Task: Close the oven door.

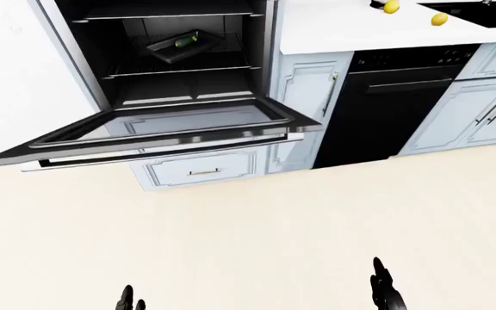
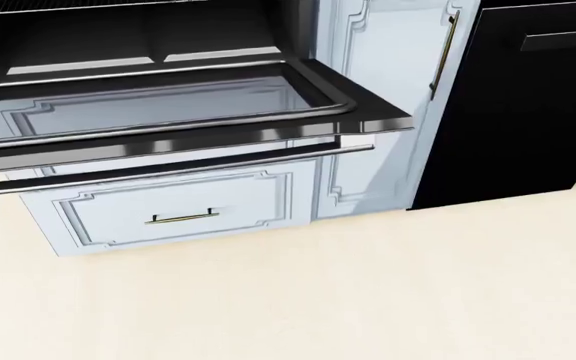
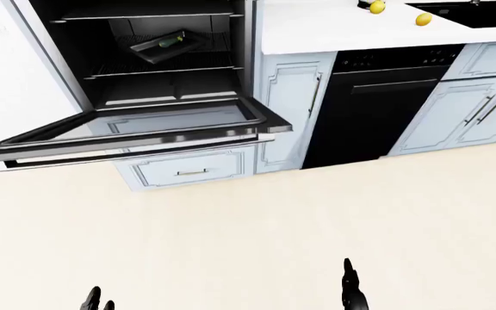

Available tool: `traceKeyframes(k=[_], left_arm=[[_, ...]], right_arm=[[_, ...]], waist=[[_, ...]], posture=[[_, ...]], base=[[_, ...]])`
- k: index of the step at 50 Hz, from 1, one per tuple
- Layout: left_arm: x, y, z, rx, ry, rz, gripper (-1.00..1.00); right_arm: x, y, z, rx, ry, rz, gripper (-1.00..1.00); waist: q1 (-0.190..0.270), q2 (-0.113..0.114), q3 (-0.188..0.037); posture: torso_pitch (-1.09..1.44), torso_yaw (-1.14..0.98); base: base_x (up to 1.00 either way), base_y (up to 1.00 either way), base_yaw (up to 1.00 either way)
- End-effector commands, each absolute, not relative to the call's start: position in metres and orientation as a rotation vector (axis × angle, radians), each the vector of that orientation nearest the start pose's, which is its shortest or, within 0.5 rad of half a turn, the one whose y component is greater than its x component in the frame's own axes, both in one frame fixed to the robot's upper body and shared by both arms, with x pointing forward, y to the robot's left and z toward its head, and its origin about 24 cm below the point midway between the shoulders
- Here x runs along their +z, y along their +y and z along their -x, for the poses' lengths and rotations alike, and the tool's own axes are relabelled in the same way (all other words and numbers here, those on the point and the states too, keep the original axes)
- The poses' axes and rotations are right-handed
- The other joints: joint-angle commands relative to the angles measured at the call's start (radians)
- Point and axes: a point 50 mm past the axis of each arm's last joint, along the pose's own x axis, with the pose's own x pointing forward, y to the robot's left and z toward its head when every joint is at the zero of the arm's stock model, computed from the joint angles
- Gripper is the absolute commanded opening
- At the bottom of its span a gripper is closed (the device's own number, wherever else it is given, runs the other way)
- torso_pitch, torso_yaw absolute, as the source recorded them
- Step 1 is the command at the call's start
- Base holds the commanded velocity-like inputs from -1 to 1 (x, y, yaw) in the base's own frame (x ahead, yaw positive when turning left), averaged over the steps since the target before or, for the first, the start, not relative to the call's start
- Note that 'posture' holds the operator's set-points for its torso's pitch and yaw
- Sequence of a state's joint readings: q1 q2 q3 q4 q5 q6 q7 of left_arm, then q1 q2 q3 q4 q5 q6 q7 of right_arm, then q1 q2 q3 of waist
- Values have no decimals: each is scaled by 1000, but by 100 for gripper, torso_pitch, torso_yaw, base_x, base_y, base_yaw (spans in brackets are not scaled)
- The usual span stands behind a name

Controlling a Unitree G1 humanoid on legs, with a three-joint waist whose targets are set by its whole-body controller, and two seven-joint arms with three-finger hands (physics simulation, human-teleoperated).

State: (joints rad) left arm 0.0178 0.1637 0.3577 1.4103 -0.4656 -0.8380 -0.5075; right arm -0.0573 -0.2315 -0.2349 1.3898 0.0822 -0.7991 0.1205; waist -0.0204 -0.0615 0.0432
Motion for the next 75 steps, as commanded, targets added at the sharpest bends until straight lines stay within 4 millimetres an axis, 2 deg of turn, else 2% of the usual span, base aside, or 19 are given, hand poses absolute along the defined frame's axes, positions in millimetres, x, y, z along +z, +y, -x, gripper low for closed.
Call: traceKeyframes(k=[1,8,12,13,22,27,28,32,37,41,42,53,57,58,62,66,70,71,75], left_arm=[[-115,265,-99,328,360,219,100],[-115,266,-100,328,361,221,100],[-115,266,-100,326,362,221,100],[-115,266,-100,327,362,220,100],[-115,263,-100,327,358,220,100],[-115,262,-99,326,358,219,100],[-116,262,-99,326,359,220,100],[-115,262,-99,326,359,219,100],[-115,264,-99,326,362,223,100],[-116,262,-99,323,362,224,100],[-116,262,-99,325,361,225,100],[-116,262,-98,326,362,224,100],[-116,263,-99,327,362,226,100],[-116,263,-99,327,362,226,100],[-115,264,-99,327,362,227,100],[-115,264,-99,328,361,228,100],[-115,265,-99,328,362,228,100],[-115,265,-99,329,362,228,100],[-115,265,-100,327,362,229,100]], right_arm=[[-109,-259,-141,-232,441,89,100],[-110,-258,-141,-232,441,88,100],[-109,-258,-141,-233,441,89,100],[-110,-258,-141,-233,441,88,100],[-109,-259,-142,-232,439,88,100],[-109,-259,-141,-232,440,88,100],[-110,-258,-141,-231,442,88,100],[-110,-258,-141,-230,441,87,100],[-110,-258,-140,-231,443,87,100],[-110,-258,-141,-231,442,86,100],[-110,-258,-141,-232,442,85,100],[-110,-258,-141,-231,443,85,100],[-109,-259,-141,-232,442,84,100],[-109,-259,-141,-232,442,84,100],[-110,-259,-141,-231,442,84,100],[-110,-259,-141,-232,441,84,100],[-110,-258,-141,-231,440,83,100],[-110,-258,-140,-232,441,83,100],[-109,-259,-141,-231,440,83,100]], waist=[[3,-5,-13],[6,54,-7],[18,181,-33],[23,111,-16],[17,49,-5],[11,-42,-18],[1,1,-9],[-1,-5,-19],[4,51,-6],[12,168,-31],[18,120,-23],[16,31,-4],[11,-40,-16],[2,10,-8],[0,-3,-20],[3,43,-5],[13,171,-29],[19,121,-20],[24,96,-14]], posture=[[0,0],[0,0],[0,0],[0,0],[0,0],[0,0],[0,0],[0,0],[0,0],[0,0],[0,0],[0,0],[0,0],[0,0],[0,0],[0,0],[0,0],[0,0],[0,0]], base=[[0,32,0],[0,32,0],[0,31,0],[0,31,0],[0,32,0],[0,32,0],[0,33,0],[0,34,0],[0,36,0],[0,39,0],[0,39,0],[0,39,0],[0,39,0],[0,39,0],[0,39,0],[0,39,0],[0,39,0],[0,40,0],[0,40,0]])
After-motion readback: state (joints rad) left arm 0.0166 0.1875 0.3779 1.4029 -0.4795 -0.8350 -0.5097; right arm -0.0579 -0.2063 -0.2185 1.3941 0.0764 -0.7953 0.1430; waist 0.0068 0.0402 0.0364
